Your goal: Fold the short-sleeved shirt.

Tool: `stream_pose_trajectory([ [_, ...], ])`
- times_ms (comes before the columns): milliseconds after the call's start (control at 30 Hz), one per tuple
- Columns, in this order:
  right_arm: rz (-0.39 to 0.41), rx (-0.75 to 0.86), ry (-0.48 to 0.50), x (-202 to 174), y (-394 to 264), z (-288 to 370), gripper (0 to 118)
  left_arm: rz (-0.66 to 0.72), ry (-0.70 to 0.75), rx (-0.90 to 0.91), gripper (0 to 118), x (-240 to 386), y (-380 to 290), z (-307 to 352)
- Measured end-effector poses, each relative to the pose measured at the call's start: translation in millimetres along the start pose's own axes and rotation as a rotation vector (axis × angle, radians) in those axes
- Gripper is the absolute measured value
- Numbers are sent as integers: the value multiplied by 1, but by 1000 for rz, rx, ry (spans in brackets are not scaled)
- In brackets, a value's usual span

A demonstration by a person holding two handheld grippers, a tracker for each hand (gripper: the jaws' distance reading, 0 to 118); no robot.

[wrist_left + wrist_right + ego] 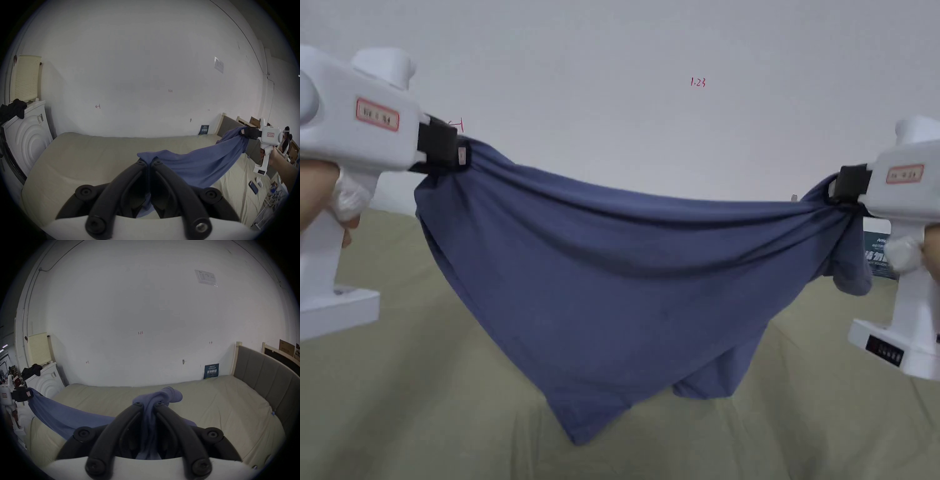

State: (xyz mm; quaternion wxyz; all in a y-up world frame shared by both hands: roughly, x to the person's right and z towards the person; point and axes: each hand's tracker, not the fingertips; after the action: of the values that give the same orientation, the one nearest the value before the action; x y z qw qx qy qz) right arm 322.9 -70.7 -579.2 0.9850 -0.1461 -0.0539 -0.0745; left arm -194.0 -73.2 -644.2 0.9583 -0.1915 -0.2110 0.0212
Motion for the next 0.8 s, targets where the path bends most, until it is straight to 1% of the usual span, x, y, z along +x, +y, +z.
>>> stream_pose_trajectory([
  [167, -22, -47, 48, 13, -51, 26, 8, 7, -54, -28, 2, 10, -55, 25],
  [300, -54, -82, 60, 27, -92, 50, 8, 26, -86, -69, 2, 6, -98, 39],
  [333, -55, -92, 60, 29, -103, 55, 8, 35, -87, -82, 2, 6, -111, 42],
  [400, -85, -121, 56, 34, -126, 65, 8, 61, -91, -115, 2, 9, -138, 53],
  [433, -89, -146, 57, 36, -138, 70, 8, 97, -97, -146, 2, 8, -154, 55],
  [533, -71, -203, 31, 39, -173, 84, 8, 132, -107, -222, 2, 13, -196, 67],
  [567, -80, -229, 28, 40, -184, 87, 8, 125, -92, -234, 2, 14, -208, 72],
  [667, -105, -312, -8, 51, -211, 94, 8, 177, -92, -312, 2, 20, -244, 85],
  [767, -106, -362, -23, 57, -236, 102, 8, 197, -84, -351, 2, 25, -271, 97],
  [800, -107, -355, -24, 58, -242, 106, 8, 206, -77, -365, 2, 25, -278, 100],
])
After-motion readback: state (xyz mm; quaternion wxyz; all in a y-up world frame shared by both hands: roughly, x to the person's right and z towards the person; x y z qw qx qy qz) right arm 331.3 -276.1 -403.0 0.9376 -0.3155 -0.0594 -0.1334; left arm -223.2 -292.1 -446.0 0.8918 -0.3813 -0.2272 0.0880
